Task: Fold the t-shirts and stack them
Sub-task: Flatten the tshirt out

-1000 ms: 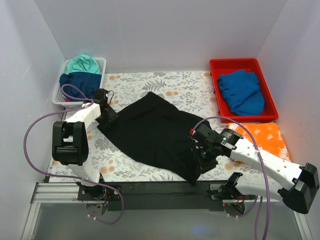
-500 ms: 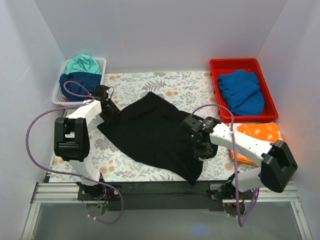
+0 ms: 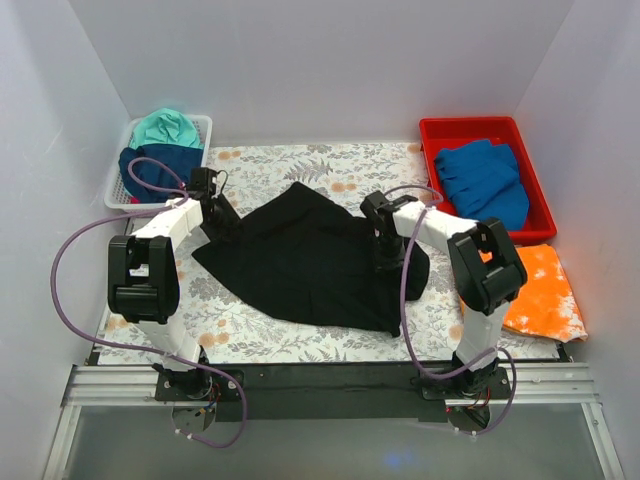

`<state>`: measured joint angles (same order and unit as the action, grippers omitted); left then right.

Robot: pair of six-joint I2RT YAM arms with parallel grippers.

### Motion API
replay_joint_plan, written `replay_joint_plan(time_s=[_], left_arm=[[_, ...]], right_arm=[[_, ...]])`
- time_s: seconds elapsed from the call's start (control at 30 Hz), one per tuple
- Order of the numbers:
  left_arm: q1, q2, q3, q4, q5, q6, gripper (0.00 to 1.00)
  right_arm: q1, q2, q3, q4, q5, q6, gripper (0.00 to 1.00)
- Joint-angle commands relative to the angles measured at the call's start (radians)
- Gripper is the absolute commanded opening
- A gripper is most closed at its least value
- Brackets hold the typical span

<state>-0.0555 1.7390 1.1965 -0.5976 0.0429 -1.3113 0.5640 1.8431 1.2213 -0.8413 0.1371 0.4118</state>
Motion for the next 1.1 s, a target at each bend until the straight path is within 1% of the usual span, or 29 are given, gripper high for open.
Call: replay_joint_plan(time_s=[0.0, 0.1, 0.13, 0.2, 0.23, 0.27, 0.37, 0.43, 0.53, 0.57, 0.63, 0.67, 0.7, 0.73, 0.77, 0.8, 0.9, 0.93, 1.07], left_arm=[[-0.003, -0.061, -0.034, -0.027, -0.001, 0.02, 0.46], [-0.003, -0.075, -0.043, -0.045, -0.02, 0.023, 0.46], [-0.003, -0.075, -0.043, -0.05, -0.02, 0.024, 0.46], [-0.003, -0.078, -0.041, -0.063, -0.028, 0.024, 0.46], [-0.003, -0.076, -0.04, -0.067, -0.028, 0.026, 0.46], [-0.003, -0.078, -0.032, -0.071, -0.028, 0.027, 0.46], [-0.003, -0.075, -0.017, -0.09, -0.029, 0.03, 0.46], [-0.003, -0.072, -0.006, -0.096, -0.028, 0.035, 0.46], [-0.003, -0.075, 0.014, -0.097, -0.011, 0.043, 0.46], [-0.003, -0.075, 0.02, -0.088, -0.006, 0.044, 0.46], [-0.003, -0.075, 0.038, -0.084, 0.014, 0.044, 0.46], [-0.003, -0.075, 0.044, -0.077, 0.02, 0.043, 0.46], [-0.003, -0.076, 0.055, -0.074, 0.023, 0.041, 0.46], [-0.003, -0.073, 0.063, -0.074, 0.034, 0.041, 0.46], [-0.003, -0.075, 0.067, -0.067, 0.04, 0.043, 0.46], [-0.003, -0.073, 0.072, -0.065, 0.046, 0.041, 0.46], [-0.004, -0.059, 0.09, -0.061, 0.06, 0.043, 0.47], [-0.004, -0.055, 0.098, -0.06, 0.058, 0.041, 0.46], [-0.004, -0.032, 0.101, -0.064, 0.054, 0.04, 0.47]], right_arm=[[-0.07, 0.152, 0.211, 0.104, 0.009, -0.056, 0.43], [-0.113, 0.295, 0.381, 0.082, -0.013, -0.085, 0.43], [-0.121, 0.329, 0.491, 0.068, -0.019, -0.091, 0.43], [-0.147, 0.43, 0.63, 0.038, -0.022, -0.109, 0.43], [-0.153, 0.464, 0.768, 0.007, -0.039, -0.119, 0.43], [-0.159, 0.523, 0.828, -0.004, -0.039, -0.125, 0.43], [-0.168, 0.591, 0.996, -0.007, -0.019, -0.178, 0.43], [-0.168, 0.588, 1.032, -0.007, 0.009, -0.218, 0.43], [-0.167, 0.483, 0.97, 0.005, 0.016, -0.232, 0.41], [-0.167, 0.403, 0.933, 0.024, 0.018, -0.232, 0.41], [-0.155, 0.322, 0.83, 0.039, 0.032, -0.234, 0.41], [-0.142, 0.244, 0.796, 0.053, 0.036, -0.237, 0.41], [-0.133, 0.207, 0.729, 0.06, 0.053, -0.237, 0.41], [-0.122, 0.144, 0.697, 0.067, 0.058, -0.245, 0.42], [-0.11, 0.119, 0.664, 0.074, 0.056, -0.249, 0.42], [-0.093, 0.099, 0.608, 0.087, 0.027, -0.248, 0.43], [-0.061, 0.07, 0.552, 0.096, -0.045, -0.248, 0.43], [-0.053, 0.07, 0.531, 0.1, -0.047, -0.249, 0.43], [-0.038, 0.142, 0.541, 0.107, -0.08, -0.269, 0.44]])
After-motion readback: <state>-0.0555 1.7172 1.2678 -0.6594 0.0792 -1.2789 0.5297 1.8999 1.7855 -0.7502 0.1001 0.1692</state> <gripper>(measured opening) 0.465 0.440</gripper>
